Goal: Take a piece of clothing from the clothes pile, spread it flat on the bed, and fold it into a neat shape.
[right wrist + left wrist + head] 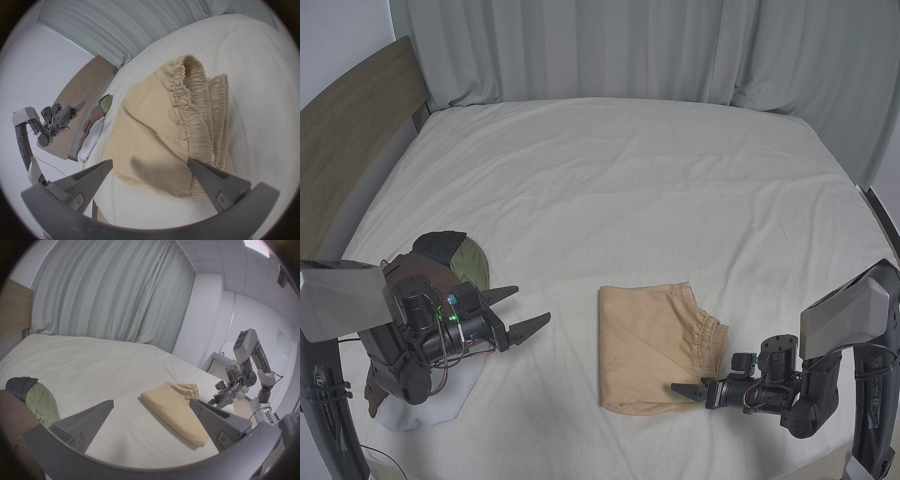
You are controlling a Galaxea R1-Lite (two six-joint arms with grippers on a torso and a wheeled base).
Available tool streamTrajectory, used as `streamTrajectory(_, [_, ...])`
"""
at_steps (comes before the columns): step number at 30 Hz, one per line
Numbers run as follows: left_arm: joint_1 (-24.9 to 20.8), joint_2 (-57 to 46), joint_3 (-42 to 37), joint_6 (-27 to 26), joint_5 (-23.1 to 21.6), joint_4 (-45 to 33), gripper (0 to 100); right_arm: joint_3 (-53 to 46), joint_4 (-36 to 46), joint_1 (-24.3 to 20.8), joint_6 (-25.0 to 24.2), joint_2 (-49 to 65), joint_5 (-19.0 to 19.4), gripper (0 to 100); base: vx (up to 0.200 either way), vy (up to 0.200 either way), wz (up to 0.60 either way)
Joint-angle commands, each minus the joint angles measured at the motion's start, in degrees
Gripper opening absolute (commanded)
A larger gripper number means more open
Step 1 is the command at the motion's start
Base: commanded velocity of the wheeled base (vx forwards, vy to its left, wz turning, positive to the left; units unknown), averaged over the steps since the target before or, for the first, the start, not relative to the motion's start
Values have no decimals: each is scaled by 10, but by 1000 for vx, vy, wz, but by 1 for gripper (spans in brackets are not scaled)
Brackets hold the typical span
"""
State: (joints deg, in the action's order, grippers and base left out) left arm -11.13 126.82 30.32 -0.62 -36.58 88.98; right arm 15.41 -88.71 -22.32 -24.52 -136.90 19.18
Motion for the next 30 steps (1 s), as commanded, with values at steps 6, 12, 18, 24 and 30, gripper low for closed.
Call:
streamTrajectory(6, [-2, 10, -1, -2, 0, 2, 100, 1, 3, 2, -1, -9, -1, 100, 0, 0, 0])
streamTrajectory(12, [-1, 10, -1, -8, 0, 2, 100, 10, 3, 0, -4, 37, 0, 100, 0, 0, 0])
streamTrajectory(18, [-3, 9, 1, -8, 0, 2, 100, 49, 2, 1, -7, 78, -1, 100, 0, 0, 0])
streamTrajectory(24, [-4, 8, 0, -9, 0, 3, 100, 84, 2, 11, -8, 74, -10, 100, 0, 0, 0])
streamTrajectory(30, [-4, 6, 0, -9, 0, 2, 100, 122, 2, 26, -33, 51, -37, 100, 0, 0, 0])
